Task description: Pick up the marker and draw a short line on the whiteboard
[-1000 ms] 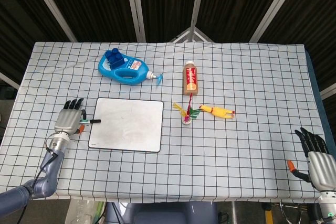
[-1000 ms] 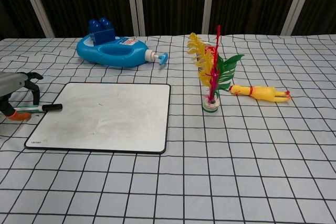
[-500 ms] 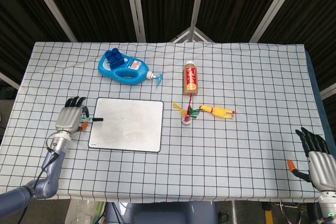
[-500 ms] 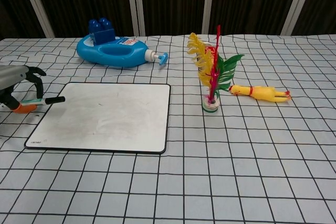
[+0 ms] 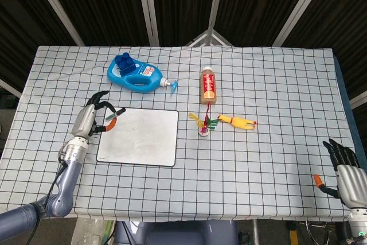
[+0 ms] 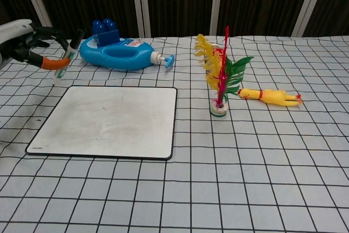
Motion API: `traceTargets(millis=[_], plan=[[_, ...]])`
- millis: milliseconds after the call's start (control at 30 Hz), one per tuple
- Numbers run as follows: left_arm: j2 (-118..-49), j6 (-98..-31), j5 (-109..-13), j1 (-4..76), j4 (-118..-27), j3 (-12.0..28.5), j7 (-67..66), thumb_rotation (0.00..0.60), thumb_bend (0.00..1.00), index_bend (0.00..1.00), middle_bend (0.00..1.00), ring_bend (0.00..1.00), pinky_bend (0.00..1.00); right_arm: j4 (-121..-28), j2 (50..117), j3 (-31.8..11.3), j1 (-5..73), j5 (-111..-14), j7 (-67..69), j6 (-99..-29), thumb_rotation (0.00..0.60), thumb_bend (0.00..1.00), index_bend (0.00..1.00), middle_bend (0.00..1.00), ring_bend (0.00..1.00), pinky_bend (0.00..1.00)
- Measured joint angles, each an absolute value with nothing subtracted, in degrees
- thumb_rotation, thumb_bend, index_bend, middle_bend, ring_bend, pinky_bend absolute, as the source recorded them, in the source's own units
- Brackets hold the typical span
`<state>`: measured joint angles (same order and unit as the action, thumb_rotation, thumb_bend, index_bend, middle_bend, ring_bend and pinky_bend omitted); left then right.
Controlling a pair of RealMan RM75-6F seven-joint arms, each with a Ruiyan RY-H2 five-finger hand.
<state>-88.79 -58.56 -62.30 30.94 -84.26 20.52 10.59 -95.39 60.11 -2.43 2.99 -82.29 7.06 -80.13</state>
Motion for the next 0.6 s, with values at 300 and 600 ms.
traceTargets(millis=[300,600], plan=[[-95.9,-55.5,-66.9,34.1,-80.3,21.4,23.4,0.6,0.58,0.63,0.11,0.0,0.0,-95.3,60.0,-2.6,3.1,-81.7,7.7,-79.6,0.6,0.35,0.0,0.0,0.0,0.0],[-102.7,-53.5,-68.1,38.2,-72.5,21.1,26.5,0.6,0.58,0.64,0.11,0.0,0.0,-95.0,60.0,-2.7,3.1,-81.3,8.5,-79.3,0.6,0.35,0.0,0.0,0.0,0.0]])
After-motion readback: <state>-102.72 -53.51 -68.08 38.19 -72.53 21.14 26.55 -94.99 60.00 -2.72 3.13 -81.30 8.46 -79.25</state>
